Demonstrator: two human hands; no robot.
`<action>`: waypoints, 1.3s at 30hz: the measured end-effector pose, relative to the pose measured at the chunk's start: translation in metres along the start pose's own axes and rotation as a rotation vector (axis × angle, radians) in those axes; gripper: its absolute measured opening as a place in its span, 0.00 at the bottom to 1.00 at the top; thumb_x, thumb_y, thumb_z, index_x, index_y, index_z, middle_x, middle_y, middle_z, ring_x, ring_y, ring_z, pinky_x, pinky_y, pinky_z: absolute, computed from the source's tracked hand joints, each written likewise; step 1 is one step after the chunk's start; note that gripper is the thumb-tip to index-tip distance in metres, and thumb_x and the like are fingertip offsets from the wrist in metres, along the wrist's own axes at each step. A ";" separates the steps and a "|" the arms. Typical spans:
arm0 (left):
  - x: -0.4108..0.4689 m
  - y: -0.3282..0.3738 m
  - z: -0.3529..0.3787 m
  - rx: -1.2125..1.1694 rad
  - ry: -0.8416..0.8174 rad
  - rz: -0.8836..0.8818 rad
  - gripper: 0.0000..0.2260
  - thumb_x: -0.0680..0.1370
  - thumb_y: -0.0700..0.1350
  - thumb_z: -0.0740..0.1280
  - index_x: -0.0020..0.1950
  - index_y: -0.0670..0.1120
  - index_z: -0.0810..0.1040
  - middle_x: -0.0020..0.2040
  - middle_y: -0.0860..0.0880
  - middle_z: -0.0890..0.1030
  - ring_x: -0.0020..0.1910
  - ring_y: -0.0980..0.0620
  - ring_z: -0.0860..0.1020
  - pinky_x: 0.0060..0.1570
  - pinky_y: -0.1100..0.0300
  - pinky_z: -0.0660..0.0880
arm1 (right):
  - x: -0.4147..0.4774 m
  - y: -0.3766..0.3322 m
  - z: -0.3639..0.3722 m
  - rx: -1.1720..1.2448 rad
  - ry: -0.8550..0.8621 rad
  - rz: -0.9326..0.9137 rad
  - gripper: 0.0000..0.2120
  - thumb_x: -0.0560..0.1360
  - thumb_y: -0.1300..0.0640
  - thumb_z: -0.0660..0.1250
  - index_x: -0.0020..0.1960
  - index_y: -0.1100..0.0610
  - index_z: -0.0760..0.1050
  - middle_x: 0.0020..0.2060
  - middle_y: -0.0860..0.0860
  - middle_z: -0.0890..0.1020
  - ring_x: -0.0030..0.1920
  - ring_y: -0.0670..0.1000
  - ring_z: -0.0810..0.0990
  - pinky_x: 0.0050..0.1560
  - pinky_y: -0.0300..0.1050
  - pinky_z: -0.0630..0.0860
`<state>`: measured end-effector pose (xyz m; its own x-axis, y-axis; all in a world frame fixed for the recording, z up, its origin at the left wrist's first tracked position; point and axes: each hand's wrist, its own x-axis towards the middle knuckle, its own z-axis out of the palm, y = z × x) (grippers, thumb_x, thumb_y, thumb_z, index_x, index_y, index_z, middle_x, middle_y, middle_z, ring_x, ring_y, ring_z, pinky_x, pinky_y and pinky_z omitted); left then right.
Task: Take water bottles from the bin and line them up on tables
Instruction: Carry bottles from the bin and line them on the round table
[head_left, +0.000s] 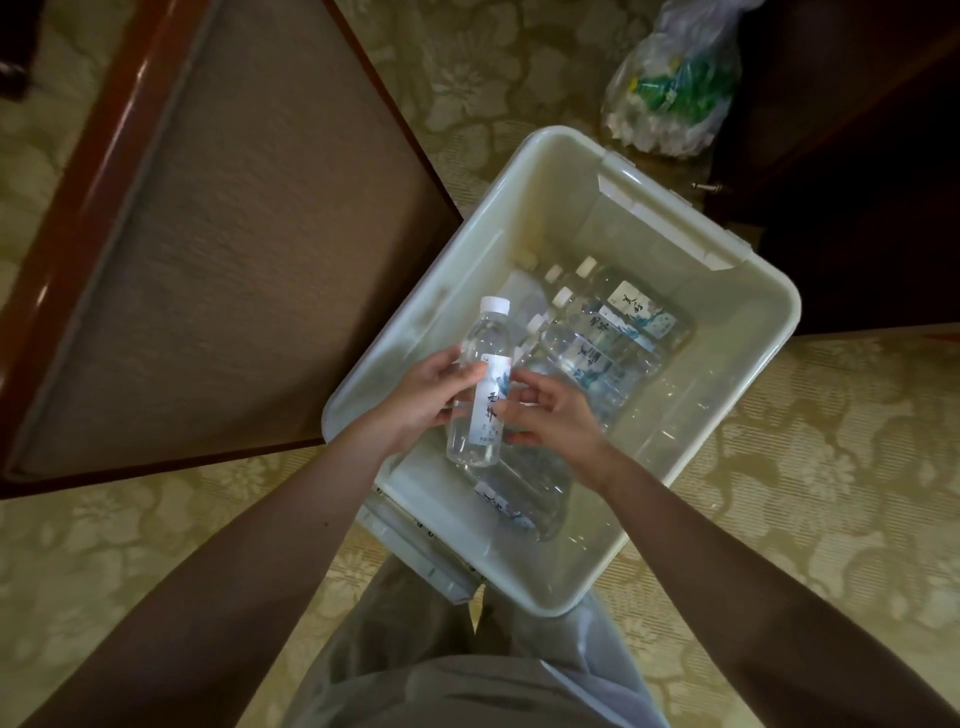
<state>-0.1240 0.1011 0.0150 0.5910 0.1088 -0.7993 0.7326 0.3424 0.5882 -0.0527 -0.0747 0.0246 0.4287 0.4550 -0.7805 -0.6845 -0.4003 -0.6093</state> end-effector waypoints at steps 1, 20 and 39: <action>-0.001 -0.001 -0.003 0.010 0.001 0.012 0.16 0.79 0.49 0.68 0.66 0.50 0.76 0.53 0.49 0.84 0.49 0.52 0.82 0.45 0.57 0.79 | -0.001 0.003 0.001 -0.015 0.013 0.018 0.16 0.73 0.59 0.75 0.58 0.49 0.78 0.53 0.57 0.84 0.52 0.56 0.84 0.52 0.55 0.83; 0.012 -0.008 -0.026 -0.027 -0.072 -0.052 0.44 0.62 0.66 0.75 0.75 0.55 0.67 0.67 0.52 0.78 0.68 0.50 0.73 0.70 0.42 0.63 | -0.002 0.088 0.030 -1.039 0.126 0.129 0.25 0.73 0.44 0.71 0.68 0.47 0.72 0.60 0.50 0.80 0.60 0.53 0.78 0.59 0.46 0.76; -0.035 0.023 -0.028 -0.053 -0.114 0.024 0.29 0.72 0.58 0.70 0.71 0.51 0.73 0.63 0.49 0.81 0.64 0.49 0.78 0.68 0.41 0.70 | -0.017 0.057 0.022 -0.619 0.276 0.098 0.32 0.69 0.49 0.77 0.70 0.56 0.73 0.59 0.50 0.80 0.55 0.51 0.79 0.53 0.43 0.75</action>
<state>-0.1377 0.1310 0.0531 0.6452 0.0118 -0.7639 0.7004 0.3903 0.5976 -0.1124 -0.0880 0.0065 0.5731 0.2070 -0.7929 -0.2993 -0.8479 -0.4377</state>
